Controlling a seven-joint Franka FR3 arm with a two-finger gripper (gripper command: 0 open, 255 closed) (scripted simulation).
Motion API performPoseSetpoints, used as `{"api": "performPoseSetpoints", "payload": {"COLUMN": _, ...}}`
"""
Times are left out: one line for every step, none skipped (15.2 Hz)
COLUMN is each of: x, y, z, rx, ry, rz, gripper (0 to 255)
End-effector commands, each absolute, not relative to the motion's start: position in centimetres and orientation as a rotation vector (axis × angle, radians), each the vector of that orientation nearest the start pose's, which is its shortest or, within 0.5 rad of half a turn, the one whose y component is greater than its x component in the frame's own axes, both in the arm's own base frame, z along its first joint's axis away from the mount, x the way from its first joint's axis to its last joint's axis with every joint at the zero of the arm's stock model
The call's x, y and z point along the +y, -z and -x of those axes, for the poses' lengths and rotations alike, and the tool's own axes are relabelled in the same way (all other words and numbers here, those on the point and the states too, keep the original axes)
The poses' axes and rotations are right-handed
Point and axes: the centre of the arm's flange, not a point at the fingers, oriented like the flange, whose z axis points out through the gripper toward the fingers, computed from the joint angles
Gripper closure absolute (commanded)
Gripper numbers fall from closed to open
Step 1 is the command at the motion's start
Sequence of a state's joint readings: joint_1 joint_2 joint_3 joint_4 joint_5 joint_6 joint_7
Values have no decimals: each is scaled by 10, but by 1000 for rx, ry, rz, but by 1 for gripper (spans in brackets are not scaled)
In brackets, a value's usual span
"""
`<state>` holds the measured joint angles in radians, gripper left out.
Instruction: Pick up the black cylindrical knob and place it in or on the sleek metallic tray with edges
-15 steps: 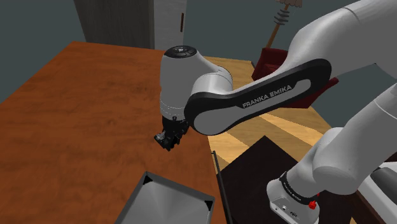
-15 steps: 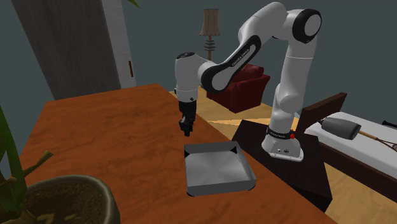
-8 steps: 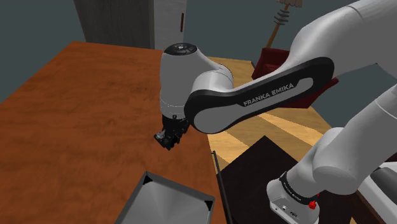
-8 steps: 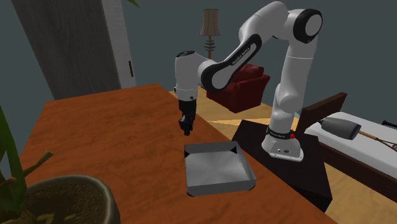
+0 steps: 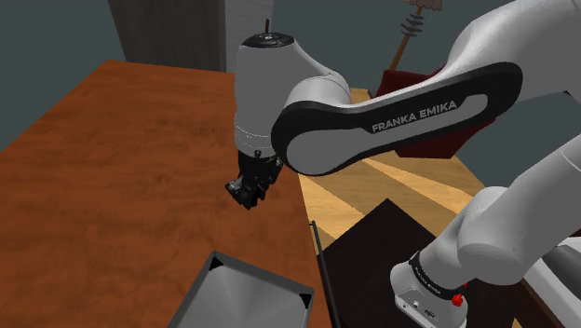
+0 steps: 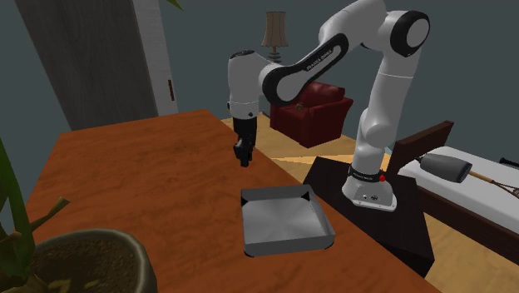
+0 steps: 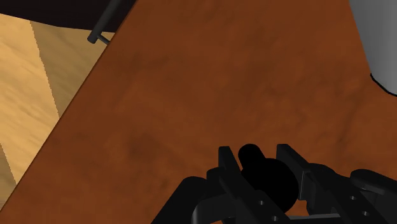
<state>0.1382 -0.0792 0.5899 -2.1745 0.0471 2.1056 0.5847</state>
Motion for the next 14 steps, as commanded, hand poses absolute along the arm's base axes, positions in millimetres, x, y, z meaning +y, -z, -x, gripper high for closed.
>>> {"api": "performPoseSetpoints", "payload": {"x": 351, "y": -431, "z": -386, "rx": -185, "ry": 0, "rz": 3141, "gripper": 255}}
{"api": "performPoseSetpoints", "payload": {"x": 351, "y": -436, "z": -386, "rx": -185, "ry": 0, "rz": 3141, "gripper": 255}}
{"api": "performPoseSetpoints", "payload": {"x": 351, "y": -441, "z": -386, "rx": -185, "ry": 0, "rz": 3141, "gripper": 255}}
{"api": "performPoseSetpoints", "payload": {"x": 351, "y": -447, "z": -386, "rx": -185, "ry": 0, "rz": 3141, "gripper": 255}}
{"api": "performPoseSetpoints", "payload": {"x": 351, "y": -452, "z": -386, "rx": -185, "ry": 0, "rz": 3141, "gripper": 255}}
{"api": "performPoseSetpoints", "payload": {"x": 351, "y": -457, "z": -386, "rx": -185, "ry": 0, "rz": 3141, "gripper": 255}}
{"api": "performPoseSetpoints", "payload": {"x": 351, "y": -462, "z": -386, "rx": -185, "ry": 0, "rz": 3141, "gripper": 255}}
{"api": "performPoseSetpoints", "payload": {"x": 351, "y": -468, "z": -386, "rx": -185, "ry": 0, "rz": 3141, "gripper": 255}}
{"api": "performPoseSetpoints", "payload": {"x": 351, "y": -473, "z": -386, "rx": -185, "ry": 0, "rz": 3141, "gripper": 255}}
{"api": "performPoseSetpoints", "payload": {"x": 351, "y": -478, "z": -386, "rx": -185, "ry": 0, "rz": 3141, "gripper": 255}}
{"api": "performPoseSetpoints", "payload": {"x": 351, "y": -484, "z": -386, "rx": -185, "ry": 0, "rz": 3141, "gripper": 255}}
{"api": "performPoseSetpoints", "payload": {"x": 351, "y": -489, "z": -386, "rx": -185, "ry": 0, "rz": 3141, "gripper": 255}}
{"api": "performPoseSetpoints", "payload": {"x": 351, "y": -493, "z": -386, "rx": -185, "ry": 0, "rz": 3141, "gripper": 255}}
{"api": "performPoseSetpoints", "payload": {"x": 359, "y": -492, "z": -376, "rx": -185, "ry": 0, "rz": 3141, "gripper": 255}}
